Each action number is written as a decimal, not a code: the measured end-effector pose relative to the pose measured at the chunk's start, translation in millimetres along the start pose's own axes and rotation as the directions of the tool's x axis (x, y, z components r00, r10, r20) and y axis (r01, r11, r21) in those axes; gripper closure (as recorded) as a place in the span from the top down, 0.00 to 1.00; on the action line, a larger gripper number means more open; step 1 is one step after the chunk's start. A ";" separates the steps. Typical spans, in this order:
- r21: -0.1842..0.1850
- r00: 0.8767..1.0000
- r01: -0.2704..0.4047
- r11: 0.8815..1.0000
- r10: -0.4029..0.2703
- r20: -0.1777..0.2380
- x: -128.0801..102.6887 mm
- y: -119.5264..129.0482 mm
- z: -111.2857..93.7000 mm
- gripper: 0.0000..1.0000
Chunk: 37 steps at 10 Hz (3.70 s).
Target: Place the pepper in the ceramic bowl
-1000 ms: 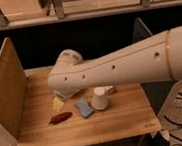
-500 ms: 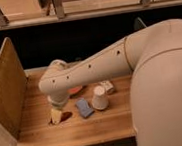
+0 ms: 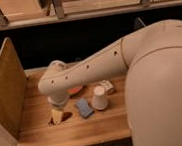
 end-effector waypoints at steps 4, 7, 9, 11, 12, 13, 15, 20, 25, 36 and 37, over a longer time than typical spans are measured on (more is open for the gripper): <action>0.023 0.979 0.190 0.981 -0.188 -0.072 -28.6 2.9 46.2 0.80; 0.028 0.970 0.225 0.974 -0.221 -0.103 -31.2 -2.1 71.3 0.80; 0.011 0.970 0.214 0.977 -0.212 -0.119 -25.0 -3.8 90.3 0.80; -0.015 0.970 0.198 0.980 -0.198 -0.139 -17.4 -7.8 110.5 0.80; -0.025 0.970 0.200 0.980 -0.201 -0.139 -19.4 -9.0 117.2 0.80; -0.038 0.969 0.204 0.978 -0.207 -0.134 -23.3 -10.9 124.9 0.80; -0.060 0.969 0.210 0.976 -0.216 -0.118 -32.2 -12.4 137.7 0.80; -0.110 0.975 0.185 0.976 -0.197 -0.102 -30.6 -11.4 156.4 0.44; -0.036 0.982 0.164 0.986 -0.166 -0.094 -39.0 -32.1 125.5 0.00; 0.285 0.987 0.037 0.958 0.010 -0.160 -3.3 -124.0 -0.4 0.00; 0.286 0.987 0.032 0.958 0.014 -0.158 -3.3 -124.0 1.3 0.00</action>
